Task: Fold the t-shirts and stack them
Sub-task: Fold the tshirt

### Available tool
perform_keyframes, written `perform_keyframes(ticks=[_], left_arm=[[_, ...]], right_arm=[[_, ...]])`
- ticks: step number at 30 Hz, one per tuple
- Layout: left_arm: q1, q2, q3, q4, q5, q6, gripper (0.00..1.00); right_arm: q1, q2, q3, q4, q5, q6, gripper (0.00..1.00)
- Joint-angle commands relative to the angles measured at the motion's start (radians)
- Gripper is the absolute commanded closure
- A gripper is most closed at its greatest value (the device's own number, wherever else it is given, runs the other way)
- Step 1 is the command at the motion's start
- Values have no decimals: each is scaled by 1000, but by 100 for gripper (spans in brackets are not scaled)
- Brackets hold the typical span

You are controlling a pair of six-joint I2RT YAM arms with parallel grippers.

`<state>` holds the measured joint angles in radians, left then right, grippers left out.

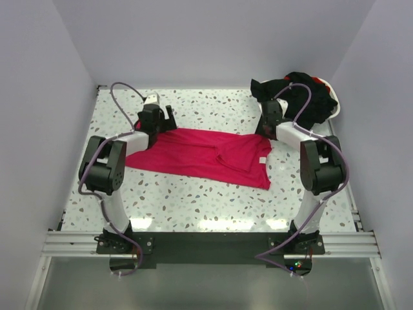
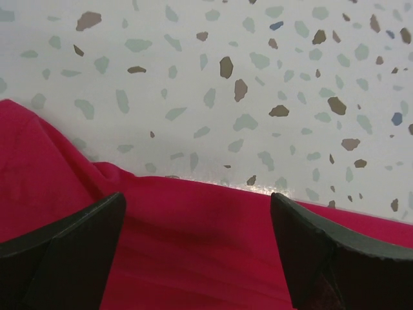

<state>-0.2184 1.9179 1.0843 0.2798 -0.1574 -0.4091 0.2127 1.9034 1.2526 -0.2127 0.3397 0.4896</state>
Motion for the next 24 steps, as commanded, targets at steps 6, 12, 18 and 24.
perform_keyframes(ticks=[6, 12, 18, 24], left_arm=[[57, -194, 11, -68, -28, 9, 0], [169, -180, 2, -96, -16, 7, 3], [182, -73, 83, -162, -74, 23, 15], [197, -24, 111, -166, -122, 24, 29]], right_arm=[[22, -130, 2, 19, -85, -65, 42], [112, -179, -51, 70, -165, -77, 41], [191, -139, -58, 117, -287, -59, 41], [215, -73, -81, 154, -364, -42, 41]])
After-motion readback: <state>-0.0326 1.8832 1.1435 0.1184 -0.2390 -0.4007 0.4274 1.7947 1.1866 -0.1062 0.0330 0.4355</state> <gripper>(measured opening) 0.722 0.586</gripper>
